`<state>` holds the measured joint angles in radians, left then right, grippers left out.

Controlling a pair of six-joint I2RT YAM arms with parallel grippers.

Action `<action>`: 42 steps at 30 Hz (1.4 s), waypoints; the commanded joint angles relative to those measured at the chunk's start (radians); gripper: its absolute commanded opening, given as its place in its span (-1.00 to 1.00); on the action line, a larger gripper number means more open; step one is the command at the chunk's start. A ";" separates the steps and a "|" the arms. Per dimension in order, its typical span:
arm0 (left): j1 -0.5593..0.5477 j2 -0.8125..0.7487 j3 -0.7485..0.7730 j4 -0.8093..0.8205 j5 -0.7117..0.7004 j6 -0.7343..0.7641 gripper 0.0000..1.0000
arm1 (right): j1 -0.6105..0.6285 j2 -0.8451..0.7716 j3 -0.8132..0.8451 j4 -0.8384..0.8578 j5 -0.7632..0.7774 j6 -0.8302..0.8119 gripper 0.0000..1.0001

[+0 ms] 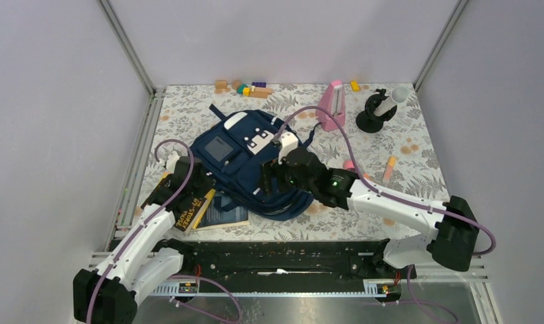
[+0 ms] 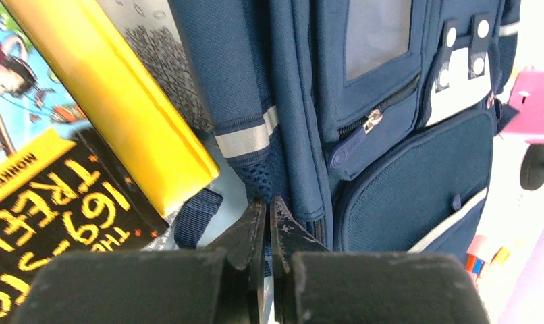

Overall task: Pack the student bag
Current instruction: Move the student bag to the center of the board.

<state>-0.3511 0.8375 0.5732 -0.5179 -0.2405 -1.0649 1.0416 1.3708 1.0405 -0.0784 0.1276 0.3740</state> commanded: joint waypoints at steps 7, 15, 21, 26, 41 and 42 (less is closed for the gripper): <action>0.296 0.180 0.257 0.030 0.200 0.297 -1.00 | -0.306 -0.068 -0.054 -0.184 -0.066 0.036 0.74; 0.389 0.399 0.448 -0.012 0.189 0.441 -1.00 | -0.413 0.078 0.025 -0.184 -0.192 0.048 0.59; 0.401 0.575 0.628 -0.036 0.234 0.500 -1.00 | -0.418 0.182 0.078 -0.180 -0.220 0.069 0.51; 0.382 0.682 0.695 0.048 0.281 0.503 -1.00 | -0.420 0.207 0.019 -0.094 -0.224 0.129 0.50; 0.290 0.945 0.948 0.097 0.251 0.618 -0.71 | -0.422 0.233 -0.152 0.189 -0.185 0.375 0.38; 0.290 0.931 0.945 0.092 0.247 0.624 -0.42 | -0.421 0.230 -0.156 0.197 -0.175 0.382 0.36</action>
<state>-0.0589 1.8053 1.4532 -0.4946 0.0116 -0.4824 0.6262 1.6020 0.8997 0.0071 -0.0875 0.6800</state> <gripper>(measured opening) 0.100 0.701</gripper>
